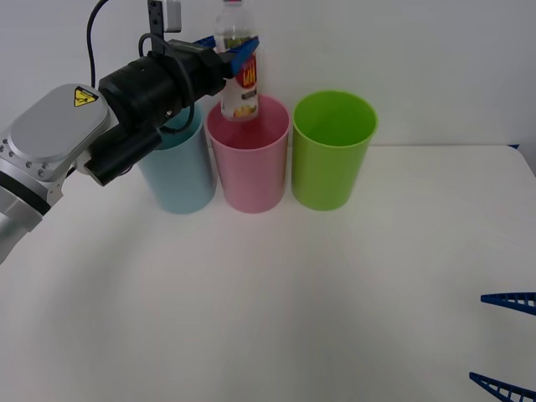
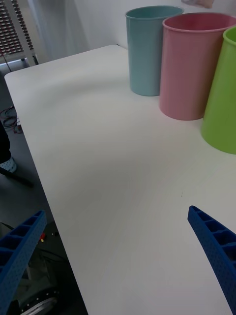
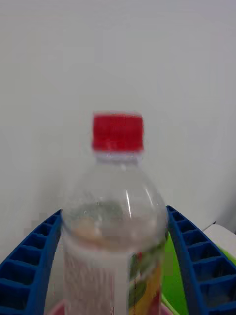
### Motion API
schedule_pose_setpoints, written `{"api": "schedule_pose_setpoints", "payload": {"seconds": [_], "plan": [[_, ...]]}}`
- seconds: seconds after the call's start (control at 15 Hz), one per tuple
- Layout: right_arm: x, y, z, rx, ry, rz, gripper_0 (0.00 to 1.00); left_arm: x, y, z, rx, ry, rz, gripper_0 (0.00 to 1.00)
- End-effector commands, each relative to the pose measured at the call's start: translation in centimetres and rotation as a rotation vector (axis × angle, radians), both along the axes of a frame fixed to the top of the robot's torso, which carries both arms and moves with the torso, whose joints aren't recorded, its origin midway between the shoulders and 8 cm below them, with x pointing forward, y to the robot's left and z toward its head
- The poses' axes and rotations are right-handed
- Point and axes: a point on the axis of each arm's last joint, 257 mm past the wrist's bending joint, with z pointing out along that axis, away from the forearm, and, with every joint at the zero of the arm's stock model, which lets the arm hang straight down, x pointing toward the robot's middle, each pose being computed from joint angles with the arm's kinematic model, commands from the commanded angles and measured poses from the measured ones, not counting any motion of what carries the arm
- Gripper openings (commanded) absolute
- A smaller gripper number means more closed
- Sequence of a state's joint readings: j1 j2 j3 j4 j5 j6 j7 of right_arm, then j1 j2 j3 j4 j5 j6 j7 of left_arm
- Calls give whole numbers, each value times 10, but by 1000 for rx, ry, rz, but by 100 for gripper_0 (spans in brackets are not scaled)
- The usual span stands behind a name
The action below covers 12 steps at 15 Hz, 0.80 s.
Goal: Put cans in the blue bin and PET bottles in the pink bin and trash in the green bin.
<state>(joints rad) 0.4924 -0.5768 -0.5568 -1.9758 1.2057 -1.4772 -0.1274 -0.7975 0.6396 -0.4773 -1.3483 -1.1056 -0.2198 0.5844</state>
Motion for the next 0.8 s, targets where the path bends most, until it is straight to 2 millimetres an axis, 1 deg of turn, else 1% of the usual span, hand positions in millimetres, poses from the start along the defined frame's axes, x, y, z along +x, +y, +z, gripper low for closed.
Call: {"api": "schedule_pose_setpoints", "payload": {"seconds": [0.07, 0.4, 0.53, 0.73, 0.8], "plan": [[0, 0, 0, 0, 0, 0, 100, 0, 0, 1, -5, 2, 0, 100], [0, 0, 0, 0, 0, 0, 100, -2, 0, 2, -12, 5, -4, 100], [0, 0, 0, 0, 0, 0, 100, -4, 2, 6, -16, 6, -13, 100], [0, 0, 0, 0, 0, 0, 100, -20, 10, 0, 32, 28, -82, 100], [0, 0, 0, 0, 0, 0, 100, -31, 17, 2, 49, 18, -107, 100]]}}
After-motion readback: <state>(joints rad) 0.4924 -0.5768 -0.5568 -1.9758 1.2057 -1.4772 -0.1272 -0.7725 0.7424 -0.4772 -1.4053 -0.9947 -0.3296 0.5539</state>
